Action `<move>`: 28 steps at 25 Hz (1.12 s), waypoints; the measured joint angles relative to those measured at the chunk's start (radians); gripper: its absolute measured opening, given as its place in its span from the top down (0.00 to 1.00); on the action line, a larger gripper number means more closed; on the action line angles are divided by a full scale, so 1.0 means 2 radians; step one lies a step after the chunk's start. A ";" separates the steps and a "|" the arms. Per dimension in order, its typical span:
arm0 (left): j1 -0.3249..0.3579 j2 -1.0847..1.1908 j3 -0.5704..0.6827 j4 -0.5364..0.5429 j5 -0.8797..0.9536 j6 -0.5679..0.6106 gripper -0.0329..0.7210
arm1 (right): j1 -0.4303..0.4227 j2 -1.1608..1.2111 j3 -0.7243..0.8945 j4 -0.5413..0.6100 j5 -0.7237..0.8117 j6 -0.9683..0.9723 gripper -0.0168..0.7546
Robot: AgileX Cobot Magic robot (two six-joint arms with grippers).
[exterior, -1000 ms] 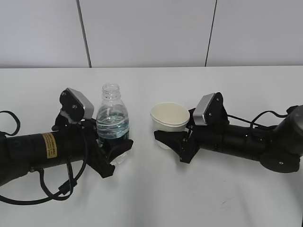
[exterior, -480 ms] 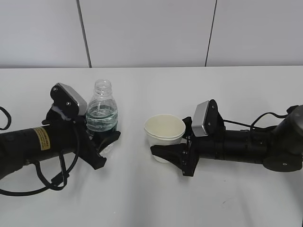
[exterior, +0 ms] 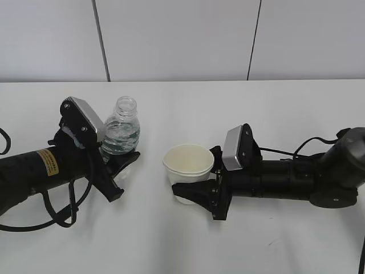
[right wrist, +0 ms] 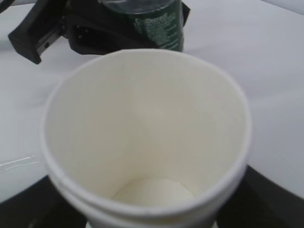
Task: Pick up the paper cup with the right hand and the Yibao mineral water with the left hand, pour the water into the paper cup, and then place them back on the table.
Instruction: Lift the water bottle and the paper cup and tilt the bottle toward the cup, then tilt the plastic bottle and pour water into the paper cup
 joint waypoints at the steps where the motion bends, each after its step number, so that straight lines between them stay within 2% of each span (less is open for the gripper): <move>1: 0.000 0.000 0.000 0.000 -0.002 0.010 0.46 | 0.005 0.000 -0.001 -0.001 0.000 0.000 0.29; 6: 0.000 0.000 0.000 -0.001 -0.010 0.046 0.47 | 0.031 0.000 -0.009 0.012 0.000 0.008 0.26; 13: 0.000 0.000 0.000 -0.011 -0.026 0.091 0.47 | 0.058 0.011 -0.020 0.018 -0.001 0.012 0.29; 17: 0.000 0.000 0.000 -0.018 -0.032 0.123 0.47 | 0.059 0.012 -0.023 0.020 -0.001 0.024 0.29; 18: 0.000 0.000 0.000 -0.020 -0.035 0.132 0.47 | 0.059 0.012 -0.025 0.021 -0.001 0.029 0.26; 28: 0.000 0.000 0.000 -0.045 -0.060 0.196 0.48 | 0.059 0.012 -0.030 0.014 -0.001 0.049 0.29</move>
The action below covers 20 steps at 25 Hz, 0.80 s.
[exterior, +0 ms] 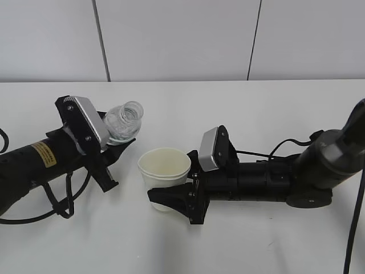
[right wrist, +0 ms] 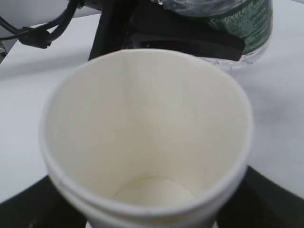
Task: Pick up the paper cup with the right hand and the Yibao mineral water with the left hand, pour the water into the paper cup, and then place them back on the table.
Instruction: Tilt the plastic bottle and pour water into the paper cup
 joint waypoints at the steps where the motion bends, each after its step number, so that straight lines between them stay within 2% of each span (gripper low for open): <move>1: 0.000 0.000 0.000 -0.001 0.000 0.008 0.48 | 0.000 0.000 0.000 -0.001 0.000 0.001 0.29; 14: 0.000 0.000 0.000 -0.009 -0.026 0.094 0.48 | 0.004 0.000 -0.010 -0.010 0.000 0.021 0.29; 20: 0.000 0.000 0.000 -0.016 -0.026 0.114 0.48 | 0.004 0.000 -0.027 -0.043 -0.001 0.054 0.29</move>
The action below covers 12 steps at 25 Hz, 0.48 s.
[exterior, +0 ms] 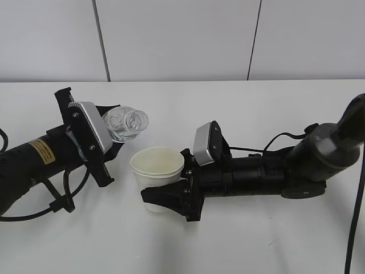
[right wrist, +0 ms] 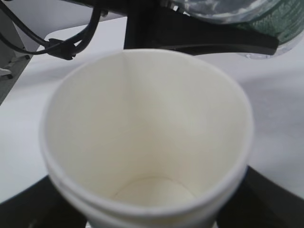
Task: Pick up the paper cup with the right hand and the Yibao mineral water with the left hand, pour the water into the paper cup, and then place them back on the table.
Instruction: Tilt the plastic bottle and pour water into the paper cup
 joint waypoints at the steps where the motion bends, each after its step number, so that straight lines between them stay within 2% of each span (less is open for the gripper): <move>1: 0.000 0.000 0.000 0.000 0.000 0.006 0.48 | 0.000 0.000 -0.002 -0.002 0.000 0.002 0.29; 12: 0.000 0.000 0.000 -0.008 0.000 0.051 0.48 | 0.000 0.000 -0.006 -0.037 0.000 0.008 0.29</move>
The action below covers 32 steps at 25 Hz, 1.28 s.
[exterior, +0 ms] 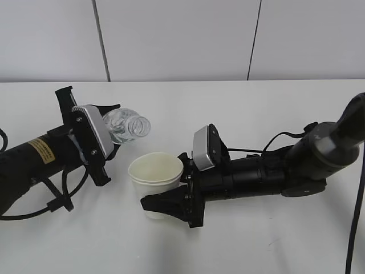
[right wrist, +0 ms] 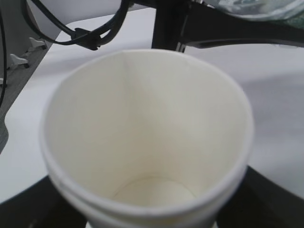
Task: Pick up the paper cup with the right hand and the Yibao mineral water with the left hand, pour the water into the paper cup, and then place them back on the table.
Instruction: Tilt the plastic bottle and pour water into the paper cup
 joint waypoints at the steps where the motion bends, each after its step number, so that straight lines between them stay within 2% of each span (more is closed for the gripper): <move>1: 0.000 0.000 0.000 -0.002 0.000 0.007 0.48 | 0.000 0.000 -0.002 -0.007 0.000 0.000 0.29; 10: 0.000 0.000 0.000 -0.008 0.000 0.056 0.49 | 0.007 0.000 -0.005 -0.018 -0.001 0.000 0.29; 17: 0.000 0.000 0.000 -0.012 0.000 0.083 0.49 | 0.007 0.000 -0.005 0.019 -0.001 0.001 0.29; 32: 0.000 0.000 0.000 -0.016 0.000 0.145 0.49 | 0.007 0.000 -0.005 0.017 0.008 0.001 0.29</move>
